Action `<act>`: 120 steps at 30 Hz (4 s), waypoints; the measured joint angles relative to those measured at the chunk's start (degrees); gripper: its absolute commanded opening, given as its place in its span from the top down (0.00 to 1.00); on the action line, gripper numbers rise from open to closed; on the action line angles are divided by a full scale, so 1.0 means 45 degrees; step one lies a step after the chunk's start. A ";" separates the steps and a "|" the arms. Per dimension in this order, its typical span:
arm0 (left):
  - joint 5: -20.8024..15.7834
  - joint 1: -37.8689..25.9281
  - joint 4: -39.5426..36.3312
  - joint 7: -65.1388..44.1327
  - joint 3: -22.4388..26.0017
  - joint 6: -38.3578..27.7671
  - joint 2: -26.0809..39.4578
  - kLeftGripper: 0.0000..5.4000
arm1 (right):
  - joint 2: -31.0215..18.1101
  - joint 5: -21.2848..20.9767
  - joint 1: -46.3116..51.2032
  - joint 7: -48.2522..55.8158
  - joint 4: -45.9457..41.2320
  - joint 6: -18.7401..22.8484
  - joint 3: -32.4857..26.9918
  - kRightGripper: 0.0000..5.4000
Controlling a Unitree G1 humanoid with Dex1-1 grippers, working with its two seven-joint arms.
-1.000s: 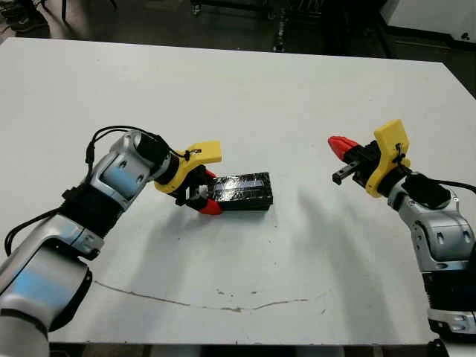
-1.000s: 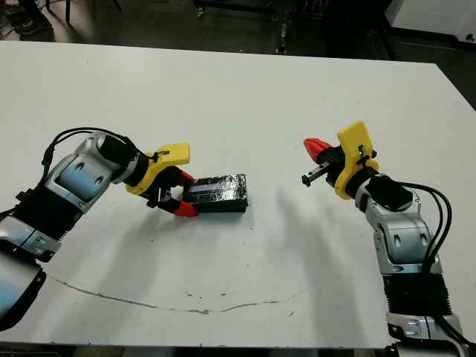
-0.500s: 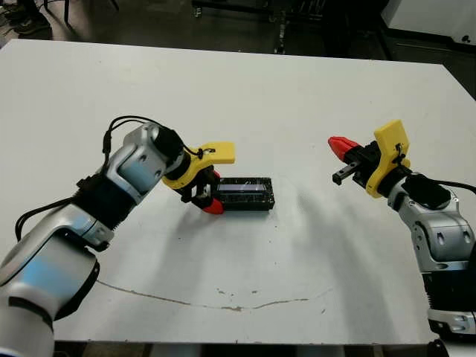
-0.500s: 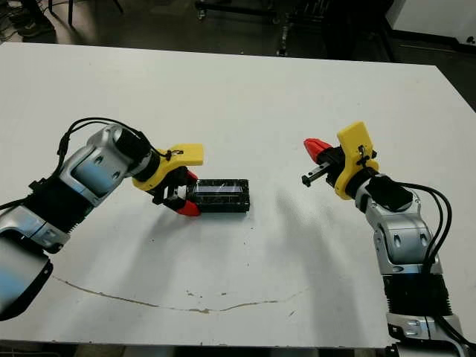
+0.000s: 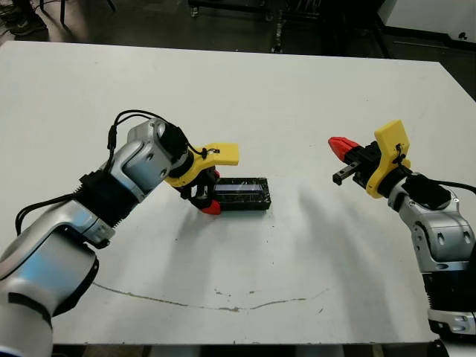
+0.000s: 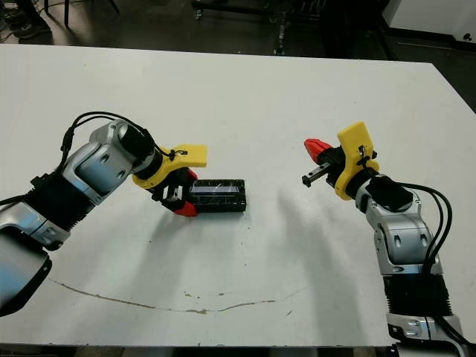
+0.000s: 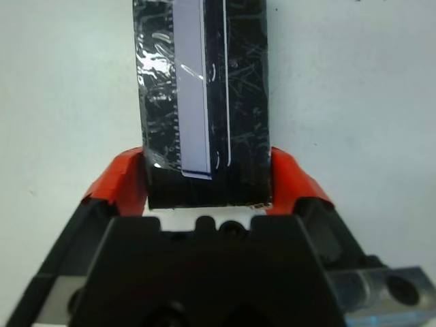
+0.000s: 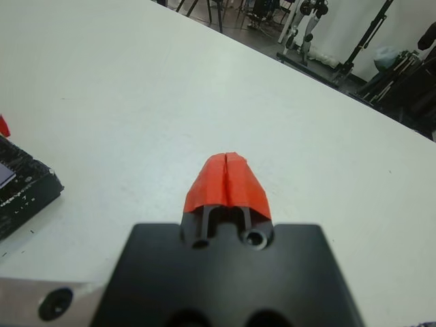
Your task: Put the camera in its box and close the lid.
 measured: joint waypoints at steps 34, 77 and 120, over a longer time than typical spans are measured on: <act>-0.0703 0.3525 -0.3480 0.1013 0.2359 0.0269 0.3530 0.00 | -0.0115 0.0013 0.0014 0.0047 -0.0196 -0.0059 -0.0038 1.00; -0.4727 0.3494 -0.5803 0.8580 0.5577 0.4099 -0.2137 0.96 | -0.0100 0.0010 0.0023 0.0100 0.0083 -0.0231 0.0015 1.00; -0.5970 0.7557 -0.8786 1.1209 0.7530 0.4050 -0.3384 1.00 | -0.0094 0.0274 0.0072 0.0013 -0.0040 0.0113 -0.0021 1.00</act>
